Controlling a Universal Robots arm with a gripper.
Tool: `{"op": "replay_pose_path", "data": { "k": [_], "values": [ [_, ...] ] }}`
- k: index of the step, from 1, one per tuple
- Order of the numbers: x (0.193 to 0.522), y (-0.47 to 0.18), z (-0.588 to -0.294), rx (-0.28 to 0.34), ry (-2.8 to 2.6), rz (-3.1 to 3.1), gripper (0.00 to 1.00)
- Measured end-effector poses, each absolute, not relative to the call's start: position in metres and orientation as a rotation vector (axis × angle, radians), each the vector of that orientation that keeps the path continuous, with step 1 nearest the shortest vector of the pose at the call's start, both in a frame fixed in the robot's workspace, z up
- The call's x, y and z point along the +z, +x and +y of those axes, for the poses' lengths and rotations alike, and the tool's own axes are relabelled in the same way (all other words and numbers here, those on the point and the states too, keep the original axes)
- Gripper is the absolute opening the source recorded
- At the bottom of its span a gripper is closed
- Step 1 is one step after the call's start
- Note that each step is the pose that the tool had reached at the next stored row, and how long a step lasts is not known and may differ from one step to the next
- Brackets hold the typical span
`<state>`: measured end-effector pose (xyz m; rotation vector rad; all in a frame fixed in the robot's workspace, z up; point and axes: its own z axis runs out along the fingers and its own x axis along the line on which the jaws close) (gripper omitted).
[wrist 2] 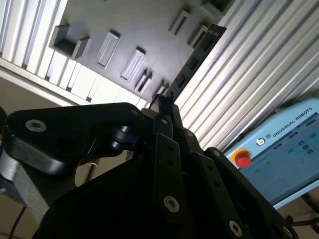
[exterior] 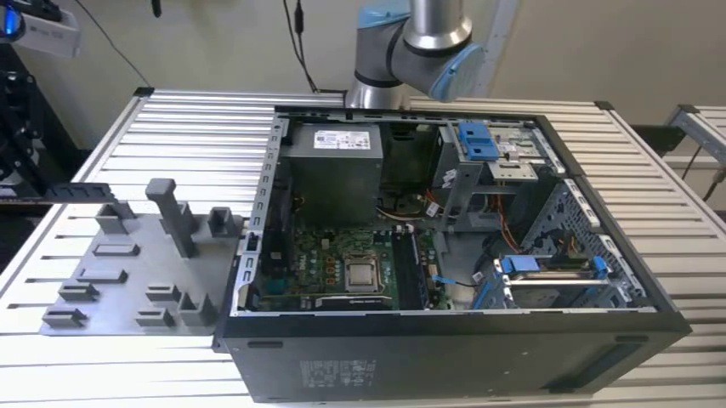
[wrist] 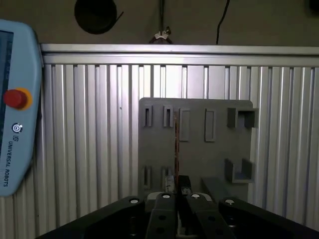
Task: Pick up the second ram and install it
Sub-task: 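Pick up the second ram and move it above second insertion slot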
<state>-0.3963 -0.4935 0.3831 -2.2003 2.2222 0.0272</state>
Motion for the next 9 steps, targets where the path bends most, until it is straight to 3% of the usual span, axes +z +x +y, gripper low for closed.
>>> {"op": "replay_pose_path", "data": {
  "k": [9],
  "values": [
    [0.399,-0.396,-0.494,0.027,-2.200,2.222,0.14]
  ]
}}
